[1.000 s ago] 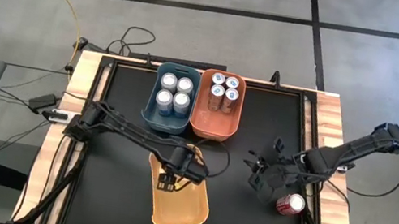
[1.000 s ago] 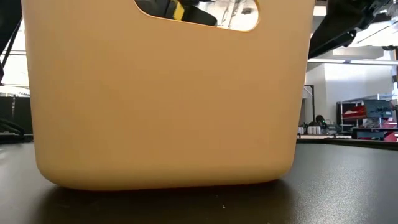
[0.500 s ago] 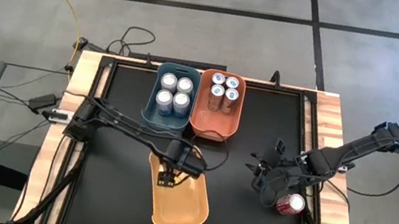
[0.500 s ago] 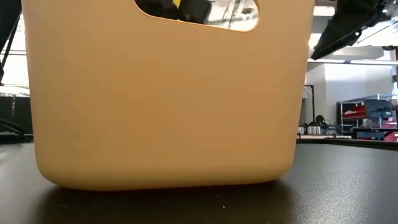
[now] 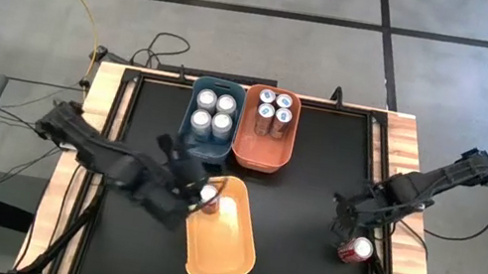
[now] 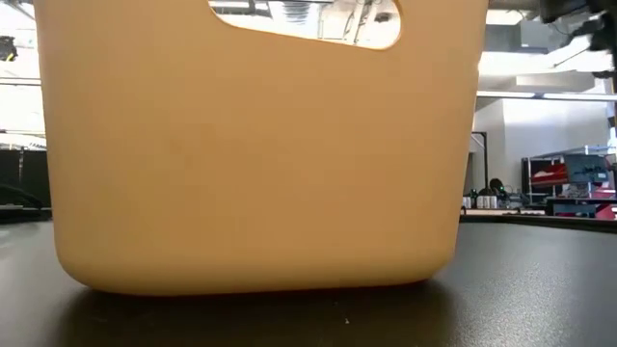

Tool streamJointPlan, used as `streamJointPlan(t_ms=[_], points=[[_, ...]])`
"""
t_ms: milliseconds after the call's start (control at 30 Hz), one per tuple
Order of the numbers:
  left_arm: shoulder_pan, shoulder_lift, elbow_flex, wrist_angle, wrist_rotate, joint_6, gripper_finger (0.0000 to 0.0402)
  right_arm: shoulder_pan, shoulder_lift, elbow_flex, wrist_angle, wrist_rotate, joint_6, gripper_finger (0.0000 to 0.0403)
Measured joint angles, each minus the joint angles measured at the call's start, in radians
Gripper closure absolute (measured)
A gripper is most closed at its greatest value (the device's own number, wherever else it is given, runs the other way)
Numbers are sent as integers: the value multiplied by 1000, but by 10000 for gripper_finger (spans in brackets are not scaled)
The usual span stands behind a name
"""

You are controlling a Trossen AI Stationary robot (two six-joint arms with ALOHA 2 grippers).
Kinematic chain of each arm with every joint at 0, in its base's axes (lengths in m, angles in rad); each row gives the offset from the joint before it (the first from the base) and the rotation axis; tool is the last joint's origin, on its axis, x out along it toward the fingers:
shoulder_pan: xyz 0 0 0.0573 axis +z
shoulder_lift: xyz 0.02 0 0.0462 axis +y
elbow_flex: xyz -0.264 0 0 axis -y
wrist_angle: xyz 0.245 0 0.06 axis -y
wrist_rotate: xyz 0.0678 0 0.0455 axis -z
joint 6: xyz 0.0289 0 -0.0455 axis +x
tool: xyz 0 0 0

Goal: Sort soda cans
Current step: Put the top red-white soda can into the yellow bin

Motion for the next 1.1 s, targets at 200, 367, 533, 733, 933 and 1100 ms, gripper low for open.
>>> streamJointPlan(t_ms=[200,367,533,733,933,1100], points=[[-88,-9,-14,-6,-167,-92,13,61,-3,68,-80,-111,103,216],[-100,13,-82,-3,-190,-208,13,153,-3,62,-127,-216,182,203],[-86,12,-202,0,-187,-300,13,227,-10,62,-187,-284,330,169],[-71,12,-343,47,-142,-380,13,308,13,44,-152,-253,377,95],[-67,13,-442,65,-132,-436,13,317,56,-50,-52,-264,397,12],[-60,13,-435,71,-109,-464,13,318,95,-104,34,-287,359,19]])
